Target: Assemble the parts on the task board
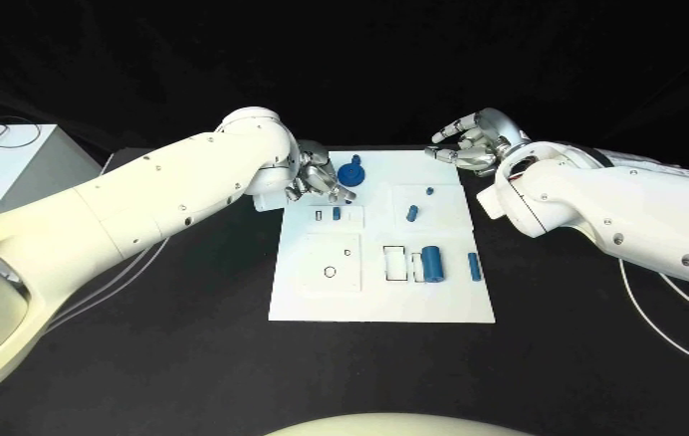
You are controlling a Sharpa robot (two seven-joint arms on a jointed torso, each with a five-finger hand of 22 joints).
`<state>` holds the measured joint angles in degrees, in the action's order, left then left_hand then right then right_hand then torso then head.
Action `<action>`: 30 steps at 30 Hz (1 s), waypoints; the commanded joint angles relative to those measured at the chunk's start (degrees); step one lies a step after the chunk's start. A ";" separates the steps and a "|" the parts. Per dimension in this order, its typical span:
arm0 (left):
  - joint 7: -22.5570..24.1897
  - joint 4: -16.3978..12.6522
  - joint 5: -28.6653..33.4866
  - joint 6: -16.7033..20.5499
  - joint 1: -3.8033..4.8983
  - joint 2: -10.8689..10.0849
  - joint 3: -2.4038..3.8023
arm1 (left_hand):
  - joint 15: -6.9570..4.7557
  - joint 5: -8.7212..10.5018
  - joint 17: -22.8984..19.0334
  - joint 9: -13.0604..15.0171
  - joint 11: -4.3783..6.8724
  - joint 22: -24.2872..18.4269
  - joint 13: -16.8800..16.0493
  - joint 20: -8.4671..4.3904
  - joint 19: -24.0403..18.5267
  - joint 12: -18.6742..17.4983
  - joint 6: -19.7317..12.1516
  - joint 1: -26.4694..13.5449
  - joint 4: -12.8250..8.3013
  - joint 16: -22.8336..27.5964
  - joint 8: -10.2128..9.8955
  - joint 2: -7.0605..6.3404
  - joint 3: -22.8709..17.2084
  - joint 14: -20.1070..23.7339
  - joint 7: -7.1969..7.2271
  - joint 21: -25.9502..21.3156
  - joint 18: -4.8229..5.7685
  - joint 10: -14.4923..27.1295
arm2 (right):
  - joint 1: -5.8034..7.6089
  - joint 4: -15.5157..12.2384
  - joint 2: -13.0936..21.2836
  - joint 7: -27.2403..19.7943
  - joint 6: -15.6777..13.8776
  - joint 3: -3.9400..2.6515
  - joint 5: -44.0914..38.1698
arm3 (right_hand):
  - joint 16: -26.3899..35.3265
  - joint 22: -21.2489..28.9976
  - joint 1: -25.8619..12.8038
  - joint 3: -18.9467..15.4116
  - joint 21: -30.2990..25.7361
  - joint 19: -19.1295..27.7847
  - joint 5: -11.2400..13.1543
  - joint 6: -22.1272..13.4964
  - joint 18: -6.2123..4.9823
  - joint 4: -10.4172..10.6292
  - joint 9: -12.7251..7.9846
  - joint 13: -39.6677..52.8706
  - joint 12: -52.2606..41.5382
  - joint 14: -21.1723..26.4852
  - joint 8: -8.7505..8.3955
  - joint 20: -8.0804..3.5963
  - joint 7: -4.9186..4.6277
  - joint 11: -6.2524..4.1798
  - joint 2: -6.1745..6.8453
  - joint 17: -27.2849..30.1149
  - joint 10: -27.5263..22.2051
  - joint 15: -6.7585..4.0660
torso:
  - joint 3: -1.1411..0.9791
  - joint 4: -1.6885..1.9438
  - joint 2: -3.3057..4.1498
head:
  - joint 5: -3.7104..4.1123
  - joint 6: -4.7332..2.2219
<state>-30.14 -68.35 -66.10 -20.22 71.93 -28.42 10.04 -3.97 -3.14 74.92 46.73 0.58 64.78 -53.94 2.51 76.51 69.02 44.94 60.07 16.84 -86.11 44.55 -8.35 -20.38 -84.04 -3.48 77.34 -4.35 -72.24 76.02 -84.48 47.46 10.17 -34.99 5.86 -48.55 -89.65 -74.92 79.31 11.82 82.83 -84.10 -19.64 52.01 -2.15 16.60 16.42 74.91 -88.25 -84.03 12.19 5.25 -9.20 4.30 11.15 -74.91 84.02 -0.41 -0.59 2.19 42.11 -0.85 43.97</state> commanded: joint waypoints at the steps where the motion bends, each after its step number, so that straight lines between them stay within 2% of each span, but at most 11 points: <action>1: 0.62 -1.12 1.04 2.42 0.04 -0.82 1.23 | 0.53 0.16 7.79 -1.26 -0.53 -1.62 1.42 0.28 -1.15 -0.91 -0.13 1.11 -0.01 0.69 -1.73 0.15 0.56 -3.39 -0.59 -1.01 -1.17 1.20 | -0.11 0.05 0.00 -0.69 0.69 -0.01 0.22 | -0.32 -7.42 -0.57 0.34 -0.28 -3.27 -0.21 -0.46 0.10 -0.12 -0.05 13.25 0.15 -5.95 0.38 0.23 0.01 0.07 0.07 -15.00 3.89 0.31 | 0.03 -0.08 0.12 | 0.29 -0.51; 4: 0.79 -1.27 1.11 3.25 0.05 -1.53 2.29 | 1.08 0.13 5.42 -2.50 -1.17 -5.46 4.32 0.85 -3.32 -2.97 -0.67 3.53 -0.04 2.36 -3.54 0.87 0.28 -2.31 -1.31 -3.45 -1.93 3.65 | -0.14 0.06 0.05 -0.70 0.68 -0.01 0.29 | -0.32 -7.42 -0.57 0.34 -0.28 -3.27 -0.21 -0.46 0.10 -0.12 -0.05 13.25 0.15 -5.95 0.38 0.23 0.01 0.07 0.07 -15.00 3.89 0.31 | 0.07 -0.01 0.15 | 0.40 -0.70; 5: 0.82 -1.23 1.11 3.38 0.06 -1.63 2.42 | 1.11 0.13 5.38 -2.58 -1.21 -5.50 4.42 0.88 -3.34 -3.03 -0.70 3.66 -0.04 2.39 -3.64 0.91 0.25 -2.29 -1.35 -3.50 -1.93 3.73 | -0.14 0.06 0.06 -0.70 0.68 -0.01 0.29 | -0.32 -7.42 -0.57 0.34 -0.28 -3.27 -0.21 -0.46 0.10 -0.12 -0.05 13.25 0.15 -5.95 0.38 0.23 0.01 0.07 0.07 -15.00 3.89 0.31 | 0.09 -0.01 0.15 | 0.41 -0.74; 8: 1.01 -0.42 1.13 4.14 0.08 -2.09 3.05 | 1.64 0.11 4.11 -4.24 -1.81 -7.32 7.65 1.40 -4.20 -5.28 -1.23 6.17 -0.10 3.28 -5.63 1.23 -0.68 -1.70 -2.05 -4.82 -2.28 6.09 | -0.16 0.06 0.12 -0.72 0.65 -0.01 0.33 | -0.32 -7.42 -0.57 0.34 -0.28 -3.27 -0.21 -0.46 0.10 -0.12 -0.05 13.25 0.15 -5.95 0.38 0.23 0.01 0.07 0.07 -15.00 3.89 0.31 | 0.12 0.07 0.16 | 0.41 -0.98; 10: 1.18 0.41 1.07 4.69 0.10 -2.19 3.25 | 1.75 0.12 3.97 -4.72 -1.94 -7.43 8.43 1.53 -4.19 -5.79 -1.20 6.83 -0.08 3.37 -6.10 1.26 -1.05 -1.64 -2.20 -4.97 -2.30 6.59 | -0.16 0.05 0.17 -0.74 0.62 -0.01 0.34 | -0.31 -7.40 -0.67 0.38 -0.32 -3.26 -0.23 -0.48 0.09 -0.10 -0.06 13.21 0.19 -5.94 0.39 0.22 0.01 0.07 0.02 -14.98 3.85 0.31 | 0.09 0.08 0.19 | 0.39 -1.11; 12: 1.49 1.67 0.89 5.93 0.12 -2.11 3.41 | 2.07 0.13 2.76 -5.62 -2.34 -9.07 13.16 1.76 -5.03 -9.15 -1.67 7.78 -0.07 4.20 -7.11 1.06 -1.64 -1.07 -2.67 -6.05 -2.60 9.82 | -0.17 0.01 0.25 -0.80 0.55 -0.01 0.36 | -0.31 -7.40 -0.67 0.38 -0.32 -3.26 -0.23 -0.48 0.09 -0.10 -0.06 13.21 0.19 -5.94 0.39 0.22 0.01 0.07 0.02 -14.98 3.85 0.31 | 0.11 0.13 0.23 | 0.35 -1.31; 14: 1.98 2.78 0.94 8.23 0.13 -1.94 3.50 | 2.32 0.13 2.17 -6.22 -2.62 -9.78 15.03 1.96 -5.38 -10.55 -1.97 8.14 -0.04 4.61 -7.73 0.83 -1.93 -0.76 -3.00 -6.61 -2.73 11.09 | -0.17 -0.02 0.30 -0.91 0.50 -0.01 0.40 | -0.31 -7.40 -0.67 0.38 -0.32 -3.26 -0.23 -0.48 0.09 -0.10 -0.06 13.21 0.19 -5.94 0.39 0.22 0.01 0.07 0.02 -14.98 3.85 0.31 | 0.09 0.12 0.28 | 0.30 -1.41; 16: 2.63 4.09 1.02 11.07 0.13 -1.61 3.57 | 2.36 0.11 2.56 -6.42 -2.66 -9.52 14.68 2.02 -5.20 -10.32 -1.93 8.44 -0.09 4.34 -7.86 0.62 -2.04 -0.92 -3.03 -6.49 -2.68 10.80 | -0.17 -0.03 0.38 -1.07 0.51 -0.01 0.47 | -0.31 -7.40 -0.67 0.38 -0.32 -3.26 -0.23 -0.48 0.09 -0.10 -0.06 13.21 0.19 -5.94 0.39 0.22 0.01 0.07 0.02 -14.98 3.85 0.31 | 0.02 0.03 0.37 | 0.62 -1.69; 20: 3.16 6.59 1.00 13.36 0.16 -0.89 3.64 | 2.51 0.13 3.09 -7.22 -2.86 -8.96 14.51 2.16 -4.66 -9.98 -1.92 7.51 0.10 3.90 -8.49 0.35 -1.84 -1.24 -3.27 -6.20 -2.57 10.15 | -0.17 0.10 0.49 -1.21 0.51 -0.02 0.52 | -0.31 -7.40 -0.67 0.38 -0.32 -3.26 -0.23 -0.48 0.09 -0.10 -0.06 13.21 0.19 -5.94 0.39 0.22 0.01 0.07 0.02 -14.98 3.85 0.31 | 0.07 -0.13 0.56 | 0.70 -1.90; 30: 3.93 13.09 0.63 15.22 0.19 2.02 3.59 | 2.62 0.14 3.99 -7.99 -2.97 -8.03 14.33 2.25 -4.00 -9.70 -1.88 6.53 0.10 3.23 -9.02 0.32 -1.63 -1.65 -3.38 -5.67 -2.39 9.73 | -0.14 0.22 0.70 -1.30 0.33 -0.07 0.40 | -0.29 -7.27 -0.70 0.43 -0.44 -3.22 -0.27 -0.50 0.06 -0.10 -0.06 13.06 0.34 -5.93 0.39 0.22 0.01 0.07 -0.03 -14.90 3.68 0.31 | 0.13 -0.52 1.34 | 0.70 -2.98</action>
<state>-27.58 -55.78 -65.50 -7.09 72.05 -26.73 13.61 -1.80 -3.14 74.92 38.79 -2.37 56.71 -39.57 4.72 72.09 59.14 43.01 67.11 16.75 -82.68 35.73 -8.14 -22.07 -83.93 -6.66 71.35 -6.18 -62.19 75.89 -84.24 48.14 9.74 -35.01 5.83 -48.00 -89.65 -74.95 79.31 11.97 82.58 -84.10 -19.64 52.01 -2.15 16.44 16.42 74.91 -88.25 -84.03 12.19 5.25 -9.20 4.30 11.16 -74.91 84.02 -0.41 -0.48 1.81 43.10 -0.23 41.30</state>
